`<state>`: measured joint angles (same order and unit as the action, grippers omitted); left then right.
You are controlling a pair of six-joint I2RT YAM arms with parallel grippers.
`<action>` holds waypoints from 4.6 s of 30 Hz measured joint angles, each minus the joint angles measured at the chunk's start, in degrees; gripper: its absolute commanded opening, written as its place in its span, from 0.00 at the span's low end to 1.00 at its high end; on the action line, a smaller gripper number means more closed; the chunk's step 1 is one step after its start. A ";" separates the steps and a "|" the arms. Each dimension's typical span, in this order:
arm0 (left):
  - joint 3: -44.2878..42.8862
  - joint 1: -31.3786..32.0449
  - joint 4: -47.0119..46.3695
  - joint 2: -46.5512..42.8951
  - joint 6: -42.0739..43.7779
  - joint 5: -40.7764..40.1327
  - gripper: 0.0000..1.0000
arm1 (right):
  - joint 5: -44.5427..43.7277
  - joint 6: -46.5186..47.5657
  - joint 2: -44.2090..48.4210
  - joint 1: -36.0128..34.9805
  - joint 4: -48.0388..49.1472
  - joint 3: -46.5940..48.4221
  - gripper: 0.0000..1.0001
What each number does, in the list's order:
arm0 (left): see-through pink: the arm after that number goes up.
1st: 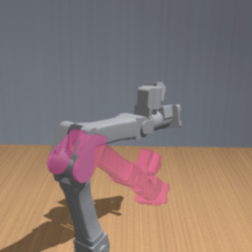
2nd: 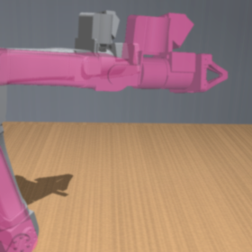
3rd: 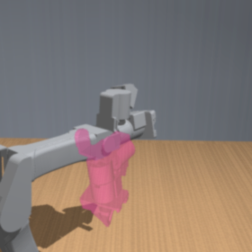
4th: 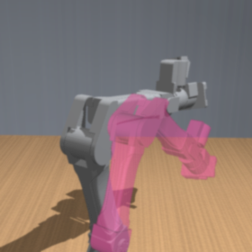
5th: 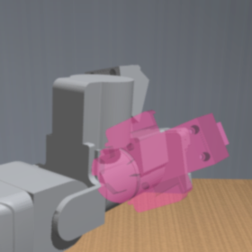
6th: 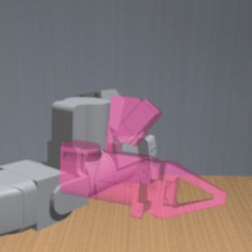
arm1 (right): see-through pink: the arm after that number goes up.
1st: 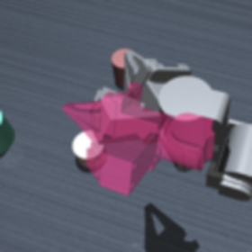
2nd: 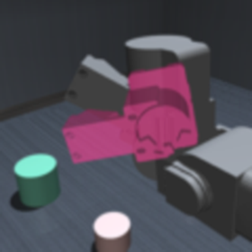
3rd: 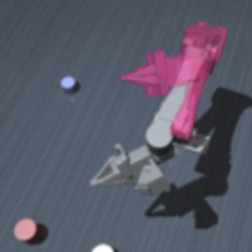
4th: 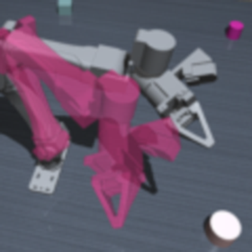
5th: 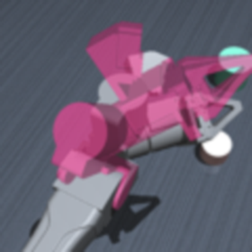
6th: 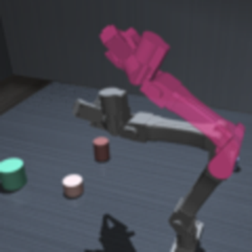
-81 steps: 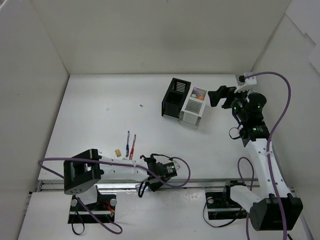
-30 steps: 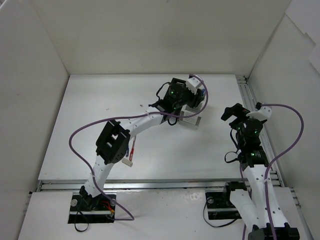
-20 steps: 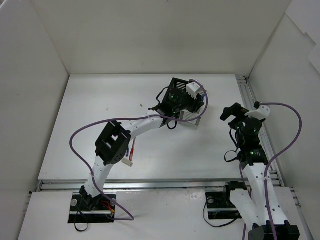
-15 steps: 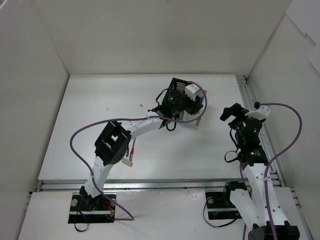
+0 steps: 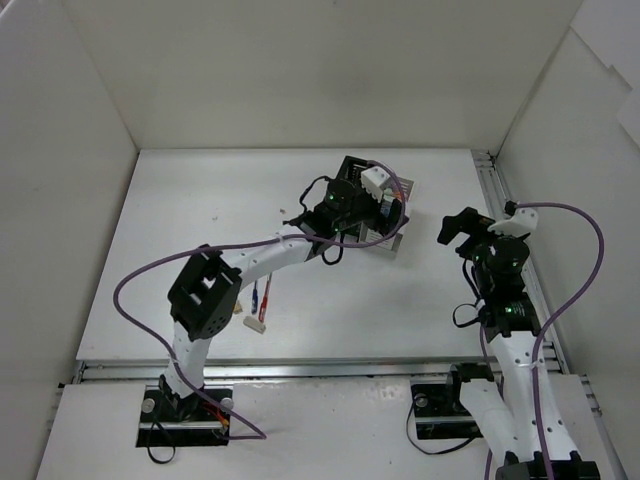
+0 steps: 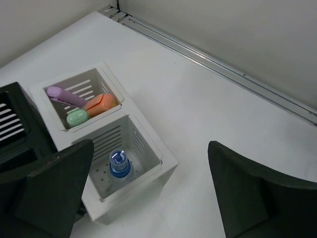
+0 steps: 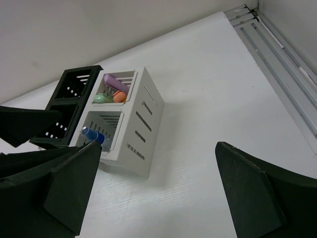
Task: Sort the stationery into containers
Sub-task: Place the stationery in the storage box, then pick up the pen from the center of the board.
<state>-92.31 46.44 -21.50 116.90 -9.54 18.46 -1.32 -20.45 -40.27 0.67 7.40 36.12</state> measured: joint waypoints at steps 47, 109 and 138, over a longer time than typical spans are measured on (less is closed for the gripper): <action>53.42 -23.74 62.90 -82.14 -38.71 -34.16 1.00 | 32.57 103.49 -85.00 -52.43 -37.77 62.58 0.79; 55.69 -23.74 70.44 -99.08 -47.41 -43.23 1.00 | 18.93 105.39 -87.52 -59.21 -49.99 64.65 0.49; 55.69 -23.74 70.51 -99.58 -47.06 -43.56 1.00 | 34.05 92.39 -86.12 -52.24 -44.39 62.14 0.00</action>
<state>-36.62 22.70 49.01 17.32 -56.60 -25.10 32.73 71.94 -126.39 -51.57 -36.99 98.26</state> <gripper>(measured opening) 0.996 0.098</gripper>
